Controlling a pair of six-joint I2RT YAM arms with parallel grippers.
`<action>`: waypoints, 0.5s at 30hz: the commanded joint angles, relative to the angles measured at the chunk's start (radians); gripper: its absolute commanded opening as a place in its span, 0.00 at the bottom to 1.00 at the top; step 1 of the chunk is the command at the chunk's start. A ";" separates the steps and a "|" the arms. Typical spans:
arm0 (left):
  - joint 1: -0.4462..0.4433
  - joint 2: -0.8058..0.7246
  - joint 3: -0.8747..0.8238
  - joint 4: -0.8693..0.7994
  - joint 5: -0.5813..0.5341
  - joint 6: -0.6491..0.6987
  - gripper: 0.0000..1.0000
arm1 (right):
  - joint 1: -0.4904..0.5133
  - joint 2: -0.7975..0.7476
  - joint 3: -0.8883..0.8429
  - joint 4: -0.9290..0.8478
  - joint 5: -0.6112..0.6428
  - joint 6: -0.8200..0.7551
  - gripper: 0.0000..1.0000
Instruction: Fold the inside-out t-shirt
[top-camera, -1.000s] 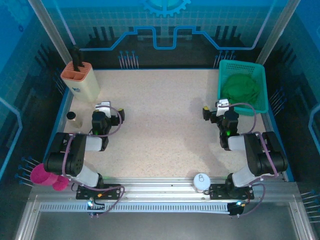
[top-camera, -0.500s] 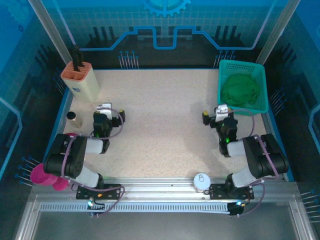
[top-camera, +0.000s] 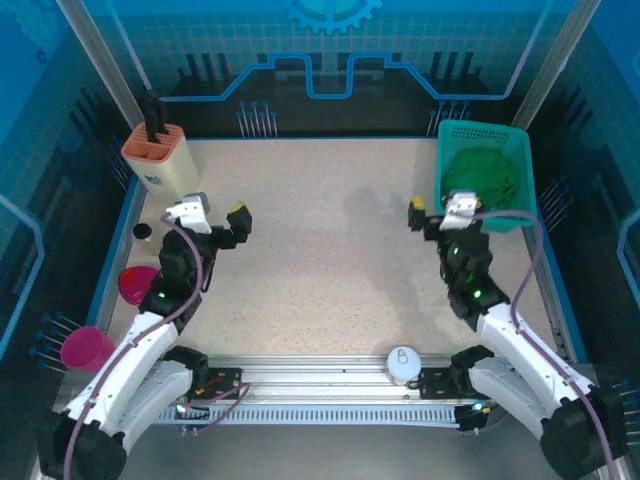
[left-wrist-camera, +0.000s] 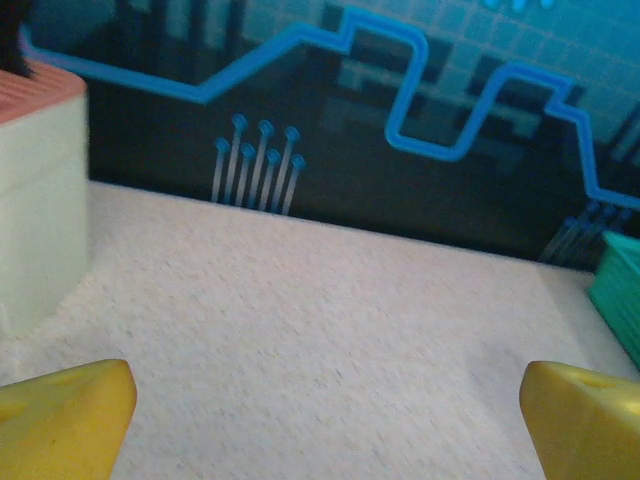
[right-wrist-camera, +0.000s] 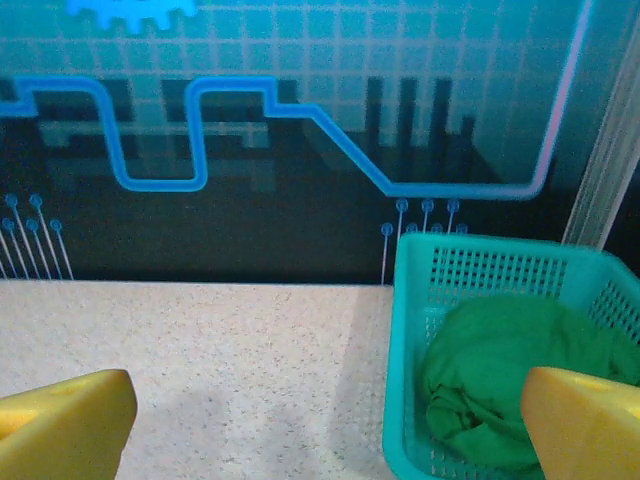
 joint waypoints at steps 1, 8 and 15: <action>-0.007 0.075 0.212 -0.425 0.158 -0.084 0.99 | -0.185 0.153 0.159 -0.338 -0.216 0.251 1.00; -0.005 0.179 0.389 -0.659 0.263 -0.077 0.99 | -0.405 0.535 0.540 -0.638 -0.149 0.410 1.00; -0.001 0.258 0.362 -0.661 0.451 -0.090 0.99 | -0.466 0.948 0.931 -0.871 -0.209 0.390 1.00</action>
